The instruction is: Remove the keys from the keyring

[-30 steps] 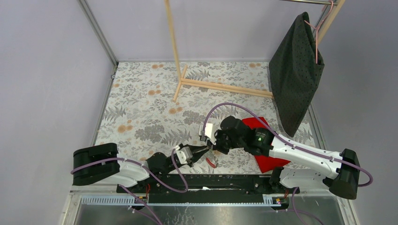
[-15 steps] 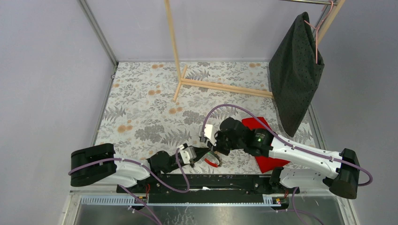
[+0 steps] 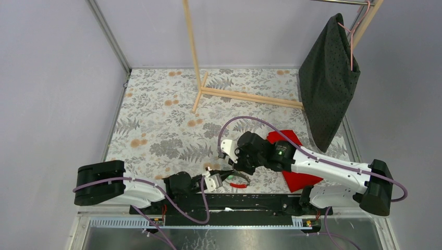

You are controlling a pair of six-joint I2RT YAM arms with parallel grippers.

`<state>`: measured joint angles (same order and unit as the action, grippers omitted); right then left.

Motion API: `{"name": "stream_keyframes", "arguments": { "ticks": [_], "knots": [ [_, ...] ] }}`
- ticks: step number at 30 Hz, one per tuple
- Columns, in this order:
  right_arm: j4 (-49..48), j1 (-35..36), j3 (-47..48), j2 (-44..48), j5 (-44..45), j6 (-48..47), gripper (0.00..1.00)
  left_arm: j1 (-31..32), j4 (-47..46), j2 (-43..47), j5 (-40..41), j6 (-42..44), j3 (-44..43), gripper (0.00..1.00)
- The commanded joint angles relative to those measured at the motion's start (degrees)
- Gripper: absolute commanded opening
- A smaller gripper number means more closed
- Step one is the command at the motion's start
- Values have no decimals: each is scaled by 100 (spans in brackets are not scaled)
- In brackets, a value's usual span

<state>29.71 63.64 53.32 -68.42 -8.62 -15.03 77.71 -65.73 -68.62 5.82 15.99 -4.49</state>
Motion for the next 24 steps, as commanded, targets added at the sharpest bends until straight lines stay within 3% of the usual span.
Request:
{"name": "stream_keyframes", "arguments": {
  "ticks": [1,24],
  "knots": [
    [-1,4,388,-37,230,145,0,202,23,-69,21,292,-127,0],
    [-129,0,-242,58,807,456,0,280,-1159,-103,525,-265,333,0]
  ]
}}
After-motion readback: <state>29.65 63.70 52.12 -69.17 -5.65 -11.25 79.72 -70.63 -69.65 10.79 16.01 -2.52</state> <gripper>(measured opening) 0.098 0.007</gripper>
